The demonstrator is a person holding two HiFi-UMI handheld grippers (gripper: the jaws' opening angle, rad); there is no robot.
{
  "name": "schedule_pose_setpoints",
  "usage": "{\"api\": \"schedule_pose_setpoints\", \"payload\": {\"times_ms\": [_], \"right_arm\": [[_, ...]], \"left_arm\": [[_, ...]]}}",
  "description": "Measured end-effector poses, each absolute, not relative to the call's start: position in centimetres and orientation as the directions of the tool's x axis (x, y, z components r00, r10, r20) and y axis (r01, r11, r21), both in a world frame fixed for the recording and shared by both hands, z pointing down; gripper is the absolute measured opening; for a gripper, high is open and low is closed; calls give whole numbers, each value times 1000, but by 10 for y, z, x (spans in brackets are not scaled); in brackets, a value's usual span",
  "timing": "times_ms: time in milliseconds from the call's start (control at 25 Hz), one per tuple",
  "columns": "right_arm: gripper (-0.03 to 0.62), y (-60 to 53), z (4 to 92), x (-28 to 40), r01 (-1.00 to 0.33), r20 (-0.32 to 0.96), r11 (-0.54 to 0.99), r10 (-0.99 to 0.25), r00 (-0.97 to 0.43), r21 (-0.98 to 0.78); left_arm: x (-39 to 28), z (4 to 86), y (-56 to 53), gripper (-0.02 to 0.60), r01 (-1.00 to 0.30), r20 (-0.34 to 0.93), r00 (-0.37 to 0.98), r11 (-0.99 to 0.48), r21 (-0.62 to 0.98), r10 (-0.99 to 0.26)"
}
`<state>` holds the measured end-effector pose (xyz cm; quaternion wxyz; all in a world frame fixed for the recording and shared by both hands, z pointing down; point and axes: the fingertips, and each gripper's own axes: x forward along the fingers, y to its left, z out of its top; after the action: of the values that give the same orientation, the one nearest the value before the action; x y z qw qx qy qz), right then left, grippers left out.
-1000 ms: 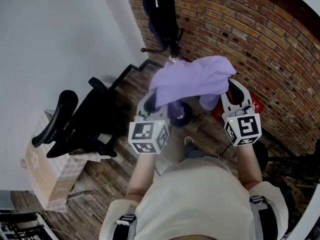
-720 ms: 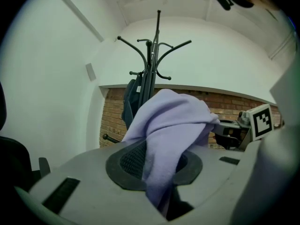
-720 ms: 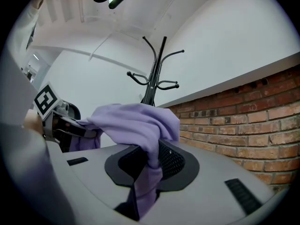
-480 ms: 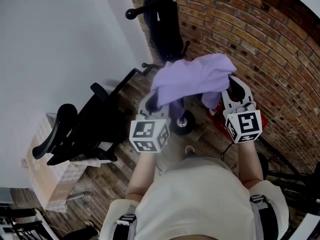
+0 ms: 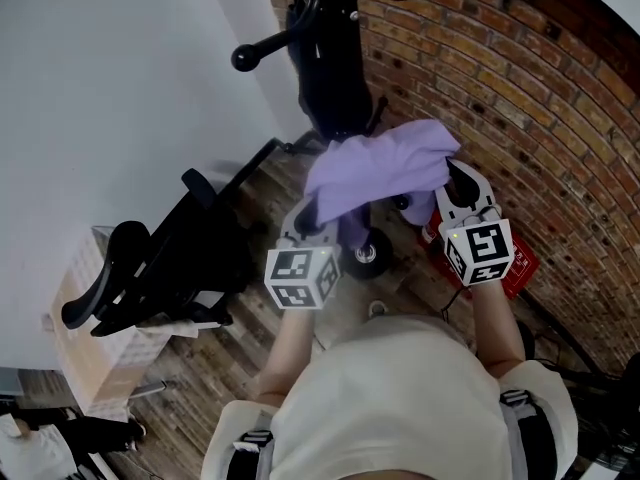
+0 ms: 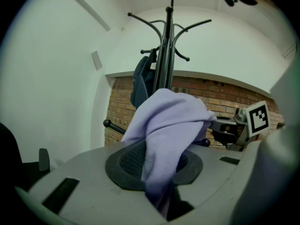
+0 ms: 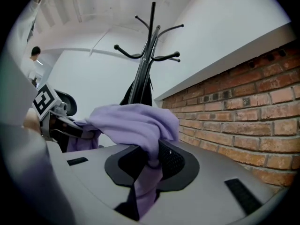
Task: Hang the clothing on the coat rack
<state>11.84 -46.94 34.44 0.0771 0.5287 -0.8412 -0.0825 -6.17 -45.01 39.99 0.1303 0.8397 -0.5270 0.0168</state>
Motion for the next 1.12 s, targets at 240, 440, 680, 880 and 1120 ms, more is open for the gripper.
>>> {"api": "schedule_pose_setpoints", "payload": {"times_ms": [240,440,680,880,1120], "right_arm": [[55,-486,377,116,-865,111,458,-889,-444,204],[55,-495,398,114,-858,148,477,-878,-455,191],[55,-500,420,110,-852,187,499,-862,-471,158],[55,-499,439,104,-842,223,519,-846,-484,143],[55,-492,462,94,-827,259,548,-823,-506,127]], "left_arm": [[-64,431,-457,74,-899,220,423,-377,223,-879],[-66,455,-462,74,-913,257,397,-353,203,-881],[-65,485,-467,74,-918,308,388,-335,212,-869],[-57,512,-469,74,-916,365,399,-344,208,-841],[-39,533,-466,74,-904,393,426,-377,199,-815]]}}
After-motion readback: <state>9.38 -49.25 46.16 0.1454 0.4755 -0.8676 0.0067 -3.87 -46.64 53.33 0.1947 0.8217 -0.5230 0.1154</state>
